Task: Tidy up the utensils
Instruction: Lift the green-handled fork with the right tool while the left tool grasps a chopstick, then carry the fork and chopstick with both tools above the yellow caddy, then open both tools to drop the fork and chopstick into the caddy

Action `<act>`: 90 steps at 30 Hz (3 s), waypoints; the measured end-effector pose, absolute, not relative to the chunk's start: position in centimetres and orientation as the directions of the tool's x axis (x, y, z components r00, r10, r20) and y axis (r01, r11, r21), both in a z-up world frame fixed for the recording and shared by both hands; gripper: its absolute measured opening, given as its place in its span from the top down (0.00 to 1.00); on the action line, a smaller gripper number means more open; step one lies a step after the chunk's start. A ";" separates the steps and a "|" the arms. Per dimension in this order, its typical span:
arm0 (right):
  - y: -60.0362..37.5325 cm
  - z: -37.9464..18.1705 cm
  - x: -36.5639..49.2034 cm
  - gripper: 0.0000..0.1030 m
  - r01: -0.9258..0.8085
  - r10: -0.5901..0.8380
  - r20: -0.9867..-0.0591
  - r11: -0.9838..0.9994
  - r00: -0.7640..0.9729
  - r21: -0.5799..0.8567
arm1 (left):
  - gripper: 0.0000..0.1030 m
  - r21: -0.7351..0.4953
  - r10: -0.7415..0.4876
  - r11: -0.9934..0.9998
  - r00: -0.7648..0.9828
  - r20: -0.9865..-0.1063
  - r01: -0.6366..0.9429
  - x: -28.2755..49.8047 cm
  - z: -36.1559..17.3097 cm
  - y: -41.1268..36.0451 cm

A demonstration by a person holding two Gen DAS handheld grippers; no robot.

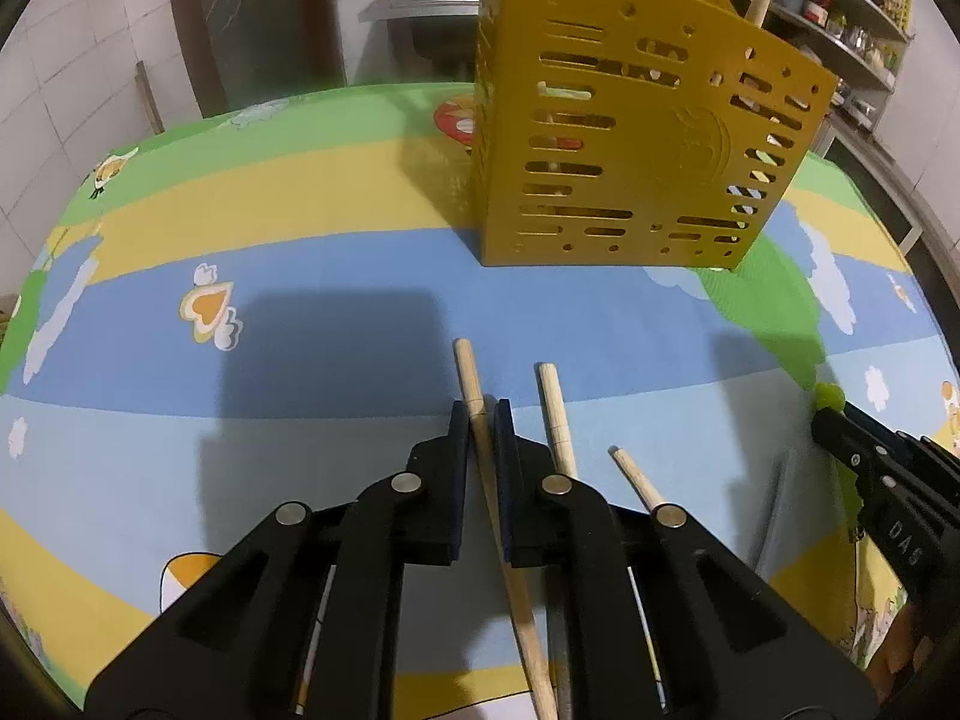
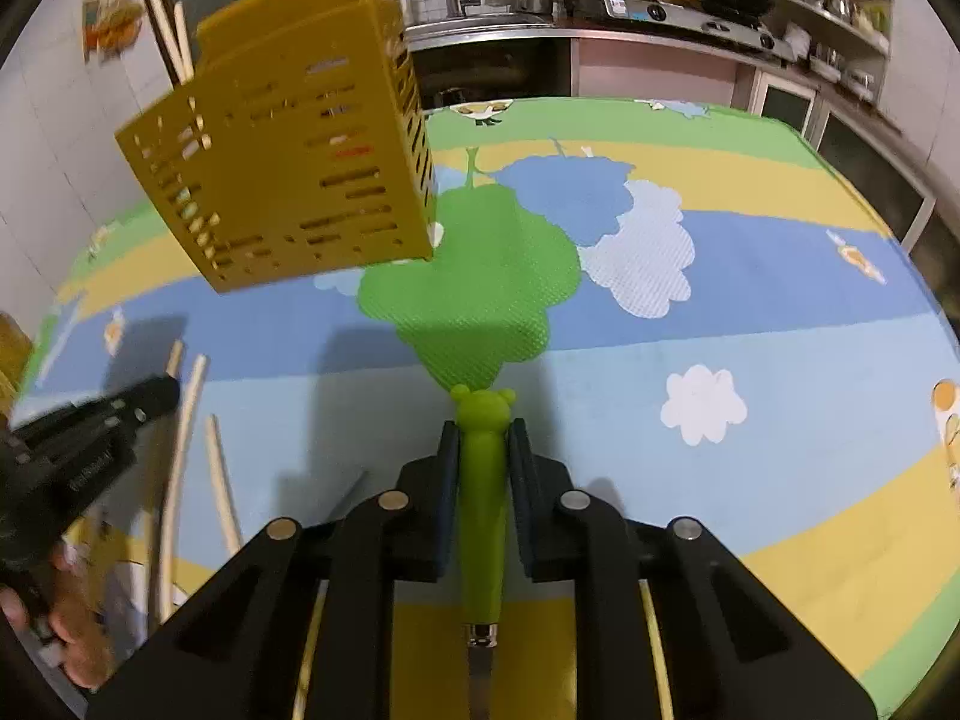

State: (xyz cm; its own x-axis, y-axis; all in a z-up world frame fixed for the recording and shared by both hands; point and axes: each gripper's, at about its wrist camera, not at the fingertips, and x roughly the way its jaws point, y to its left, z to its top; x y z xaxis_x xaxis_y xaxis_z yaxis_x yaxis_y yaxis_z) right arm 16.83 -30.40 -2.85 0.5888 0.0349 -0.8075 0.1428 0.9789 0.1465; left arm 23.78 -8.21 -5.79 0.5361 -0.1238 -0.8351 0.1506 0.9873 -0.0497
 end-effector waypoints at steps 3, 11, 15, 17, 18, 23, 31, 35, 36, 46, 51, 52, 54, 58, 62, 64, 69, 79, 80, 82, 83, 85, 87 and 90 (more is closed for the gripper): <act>-30.6 -2.1 15.8 0.84 0.148 0.036 -0.776 0.975 0.629 0.165 | 0.94 -0.078 -0.148 0.986 0.548 -0.823 0.150 23.4 -5.5 -7.7; -30.7 2.1 12.2 0.84 0.124 0.026 -0.623 0.973 0.781 0.195 | 0.94 -0.075 -0.165 0.984 0.666 -0.728 0.162 20.4 -1.7 -6.9; -30.7 4.0 10.6 0.84 0.115 -0.004 -0.536 0.978 0.844 0.174 | 0.94 -0.064 -0.161 0.985 0.737 -0.657 0.159 18.5 0.9 -6.4; -30.7 4.8 10.0 0.84 0.108 -0.006 -0.503 0.979 0.864 0.174 | 0.95 -0.059 -0.160 0.986 0.767 -0.622 0.158 17.6 2.2 -6.1; -30.7 5.0 9.9 0.84 0.106 -0.007 -0.494 0.979 0.870 0.174 | 0.95 -0.057 -0.161 0.986 0.784 -0.599 0.158 17.1 2.8 -6.0; -30.7 5.7 9.1 0.84 0.095 -0.008 -0.458 0.981 0.889 0.168 | 0.95 -0.029 -0.143 0.988 0.843 -0.518 0.150 15.1 4.6 -5.6; -30.5 6.3 6.8 0.84 0.089 -0.017 -0.395 0.982 0.919 0.165 | 0.95 -0.064 -0.162 0.987 0.860 -0.484 0.149 13.9 5.1 -4.3; -30.4 7.4 6.7 0.84 0.084 -0.020 -0.359 0.983 0.933 0.162 | 0.96 -0.072 -0.167 0.986 0.868 -0.468 0.150 13.8 5.8 -4.2; -30.4 7.8 6.8 0.84 0.082 -0.021 -0.351 0.984 0.936 0.161 | 0.96 -0.070 -0.166 0.986 0.871 -0.462 0.151 13.9 6.0 -4.3; -30.1 13.4 9.6 0.85 0.048 -0.009 -0.257 0.988 0.966 0.144 | 0.96 -0.086 -0.176 0.984 0.908 -0.380 0.154 16.5 11.0 -5.1; -30.1 16.9 11.7 0.85 0.031 0.002 -0.213 0.988 0.977 0.153 | 0.96 -0.085 -0.188 0.982 0.938 -0.293 0.170 18.1 15.8 -6.1; -30.1 17.6 12.2 0.85 0.027 0.006 -0.206 0.988 0.979 0.155 | 0.96 -0.084 -0.193 0.981 0.944 -0.268 0.176 18.4 17.0 -6.3; -30.1 19.2 13.1 0.85 0.024 0.005 -0.182 0.987 0.983 0.157 | 0.96 -0.088 -0.202 0.979 0.950 -0.239 0.186 19.2 18.6 -6.8; -30.1 21.8 15.6 0.85 0.011 0.016 -0.159 0.986 0.987 0.167 | 0.96 -0.100 -0.204 0.977 0.957 -0.208 0.187 21.5 21.1 -7.8; -30.0 22.3 19.1 0.85 -0.003 0.042 -0.195 0.981 0.980 0.195 | 0.96 -0.101 -0.206 0.977 0.952 -0.225 0.188 24.8 21.1 -9.2; -29.9 21.7 20.8 0.85 -0.003 0.048 -0.218 0.980 0.975 0.201 | 0.96 -0.090 -0.201 0.979 0.952 -0.231 0.184 26.2 20.3 -9.8; -29.8 17.8 25.0 0.85 0.003 0.065 -0.313 0.977 0.948 0.212 | 0.96 -0.072 -0.194 0.981 0.940 -0.280 0.181 30.1 16.2 -11.1; -29.4 11.6 27.4 0.58 0.006 0.063 -0.447 0.989 0.892 0.150 | 0.93 -0.062 -0.164 0.986 0.912 -0.375 0.152 32.4 10.4 -10.1; -29.5 11.7 27.1 0.49 0.011 0.054 -0.445 0.990 0.894 0.141 | 0.89 -0.063 -0.167 0.986 0.910 -0.381 0.155 32.0 10.6 -9.8; -29.9 12.5 26.3 0.43 0.026 0.033 -0.430 0.991 0.902 0.130 | 0.57 -0.053 -0.162 0.987 0.915 -0.369 0.154 30.8 11.1 -9.3; -30.3 12.8 25.6 0.43 0.037 0.024 -0.428 0.990 0.904 0.133 | 0.51 -0.046 -0.156 0.988 0.922 -0.355 0.150 30.2 11.6 -9.1; -30.9 13.3 24.6 0.41 0.052 0.015 -0.429 0.988 0.903 0.145 | 0.30 -0.024 -0.135 0.991 0.935 -0.329 0.135 28.4 12.6 -8.4; -31.5 13.7 23.0 0.36 0.083 -0.015 -0.438 0.987 0.899 0.135 | 0.18 -0.031 -0.141 0.990 0.937 -0.320 0.138 26.6 13.3 -7.4; -31.8 13.4 20.3 0.33 0.110 -0.052 -0.457 0.989 0.888 0.103 | 0.06 -0.046 -0.146 0.989 0.939 -0.313 0.139 23.9 13.5 -6.0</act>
